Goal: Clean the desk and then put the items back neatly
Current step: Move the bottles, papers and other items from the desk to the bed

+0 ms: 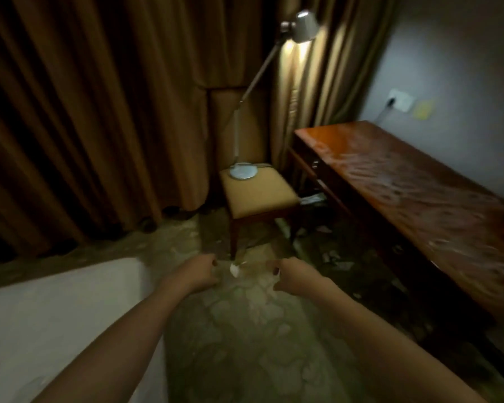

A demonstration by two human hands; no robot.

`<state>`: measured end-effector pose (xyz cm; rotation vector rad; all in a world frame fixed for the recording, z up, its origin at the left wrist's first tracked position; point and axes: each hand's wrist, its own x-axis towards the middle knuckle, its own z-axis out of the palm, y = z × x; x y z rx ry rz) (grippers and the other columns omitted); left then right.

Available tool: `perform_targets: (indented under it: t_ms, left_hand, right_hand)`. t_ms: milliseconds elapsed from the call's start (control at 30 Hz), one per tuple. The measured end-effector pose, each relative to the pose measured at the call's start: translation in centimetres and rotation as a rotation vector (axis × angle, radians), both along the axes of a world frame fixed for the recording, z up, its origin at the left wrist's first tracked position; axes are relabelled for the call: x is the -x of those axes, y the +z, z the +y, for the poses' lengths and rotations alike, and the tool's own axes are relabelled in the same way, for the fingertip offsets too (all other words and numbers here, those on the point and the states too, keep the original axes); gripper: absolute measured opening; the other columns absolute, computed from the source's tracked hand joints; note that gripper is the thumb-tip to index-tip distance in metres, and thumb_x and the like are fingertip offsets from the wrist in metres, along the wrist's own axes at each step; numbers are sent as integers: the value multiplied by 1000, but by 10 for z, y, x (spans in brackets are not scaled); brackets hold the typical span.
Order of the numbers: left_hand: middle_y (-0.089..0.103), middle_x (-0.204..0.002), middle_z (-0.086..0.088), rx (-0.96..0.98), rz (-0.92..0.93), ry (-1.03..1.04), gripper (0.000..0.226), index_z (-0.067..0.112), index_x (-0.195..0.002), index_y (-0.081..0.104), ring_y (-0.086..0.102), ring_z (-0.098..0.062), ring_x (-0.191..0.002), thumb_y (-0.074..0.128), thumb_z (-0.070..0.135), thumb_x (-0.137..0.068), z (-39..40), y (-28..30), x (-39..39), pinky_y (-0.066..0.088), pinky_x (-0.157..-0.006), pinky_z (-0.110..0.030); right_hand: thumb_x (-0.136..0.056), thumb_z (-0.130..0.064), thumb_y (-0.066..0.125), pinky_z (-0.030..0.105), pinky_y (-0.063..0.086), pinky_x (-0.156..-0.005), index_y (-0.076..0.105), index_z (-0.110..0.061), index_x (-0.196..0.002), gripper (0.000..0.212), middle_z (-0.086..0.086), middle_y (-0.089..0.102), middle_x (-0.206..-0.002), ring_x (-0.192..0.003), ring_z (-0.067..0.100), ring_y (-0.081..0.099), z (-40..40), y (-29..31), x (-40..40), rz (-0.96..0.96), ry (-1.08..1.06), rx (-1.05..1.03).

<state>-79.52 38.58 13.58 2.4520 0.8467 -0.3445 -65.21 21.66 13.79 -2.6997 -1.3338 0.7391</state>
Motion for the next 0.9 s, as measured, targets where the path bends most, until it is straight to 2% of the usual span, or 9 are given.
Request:
perform_targets:
  t_ms: [133,267,333,400,467,533,700,900]
  left_hand:
    - [60,-120,-6,-29,-31,-192,43,15,-122,54,57,-22,-108,66,28,-82,-68,12,-102,45,-82,-27]
    - [59,-121,-5,-45,-73,-354,43,17,-123,53,57,-23,-109,63,25,-82,-142,19,-195,47,-82,-29]
    - [58,-122,-5,-54,-59,-425,43,18,-124,52,57,-22,-108,63,25,-83,-179,18,-234,49,-85,-32]
    - [57,-122,-3,-63,-22,-493,44,19,-126,50,57,-21,-107,62,25,-84,-212,16,-269,50,-86,-35]
    - [57,-122,-2,-77,4,-569,46,19,-127,50,57,-20,-107,63,26,-84,-239,16,-299,51,-85,-34]
    - [57,-121,-1,-95,19,-648,47,20,-127,49,57,-20,-107,63,26,-83,-260,16,-328,51,-84,-33]
    - [56,-123,-2,-88,30,-766,45,20,-127,48,57,-22,-107,62,22,-84,-291,5,-398,51,-87,-37]
    - [56,-121,-3,-87,84,-912,42,17,-126,49,56,-19,-104,62,21,-87,-306,-19,-491,50,-84,-32]
  right_hand:
    - [-89,-25,62,34,47,-85,55,-10,-122,37,9,58,-121,-112,27,56,-88,16,-70,-20,-98,22]
    - [-91,-20,57,39,52,-82,55,-7,-120,32,11,60,-115,-104,28,59,-174,28,-130,-32,-196,18]
    - [-93,-17,55,37,52,-75,54,-8,-122,31,11,60,-111,-97,27,60,-213,29,-154,-17,-260,22]
    - [-92,-17,57,33,48,-66,55,-9,-115,25,9,60,-108,-95,26,59,-248,29,-175,-2,-319,28]
    - [-90,-19,60,33,47,-69,56,-10,-112,24,9,60,-109,-98,26,59,-276,31,-192,21,-381,26]
    - [-89,-24,62,32,46,-73,57,-12,-110,25,6,58,-109,-97,23,57,-297,29,-211,57,-464,7]
    - [-86,-26,66,26,42,-68,57,-18,-109,26,0,55,-104,-89,16,53,-329,6,-250,115,-661,-38]
    - [-86,-26,67,29,47,-82,56,-14,-119,38,5,58,-120,-105,20,57,-345,-20,-317,134,-819,-47]
